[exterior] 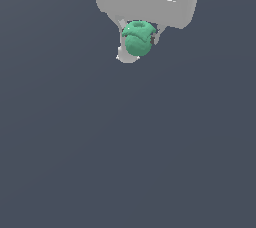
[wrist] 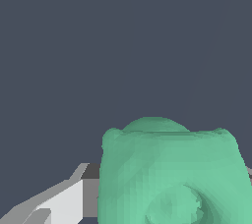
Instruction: Pick up the object and move it to a goal position.
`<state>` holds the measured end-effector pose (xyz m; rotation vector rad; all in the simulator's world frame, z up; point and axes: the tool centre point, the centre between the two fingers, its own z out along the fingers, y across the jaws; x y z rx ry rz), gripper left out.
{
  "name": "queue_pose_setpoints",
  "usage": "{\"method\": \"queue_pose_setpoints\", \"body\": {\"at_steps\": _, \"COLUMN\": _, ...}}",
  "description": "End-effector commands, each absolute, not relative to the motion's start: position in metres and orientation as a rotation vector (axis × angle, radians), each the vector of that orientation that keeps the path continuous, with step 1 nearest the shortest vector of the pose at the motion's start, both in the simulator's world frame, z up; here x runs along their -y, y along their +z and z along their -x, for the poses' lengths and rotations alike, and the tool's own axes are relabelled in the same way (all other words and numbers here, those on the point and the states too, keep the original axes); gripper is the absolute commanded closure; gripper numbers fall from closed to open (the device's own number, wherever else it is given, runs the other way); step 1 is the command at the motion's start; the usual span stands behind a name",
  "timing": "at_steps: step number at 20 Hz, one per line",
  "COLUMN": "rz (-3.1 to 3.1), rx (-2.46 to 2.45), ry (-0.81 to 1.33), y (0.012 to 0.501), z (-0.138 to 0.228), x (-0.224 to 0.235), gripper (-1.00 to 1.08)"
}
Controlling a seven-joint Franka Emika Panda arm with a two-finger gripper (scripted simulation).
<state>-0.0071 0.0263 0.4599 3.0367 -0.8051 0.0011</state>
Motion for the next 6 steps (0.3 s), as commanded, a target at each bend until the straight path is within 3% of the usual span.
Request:
{"method": "queue_pose_setpoints", "body": {"at_steps": 1, "rz": -3.036, "rx": 0.805, "ry": 0.000, "y": 0.4633, "z": 0.0066, "x": -0.0271, "gripper": 1.08}}
{"method": "queue_pose_setpoints", "body": {"at_steps": 6, "rz": -3.036, "rx": 0.805, "ry": 0.000, "y": 0.4624, "z": 0.0061, "x": -0.0268, "gripper": 1.08}}
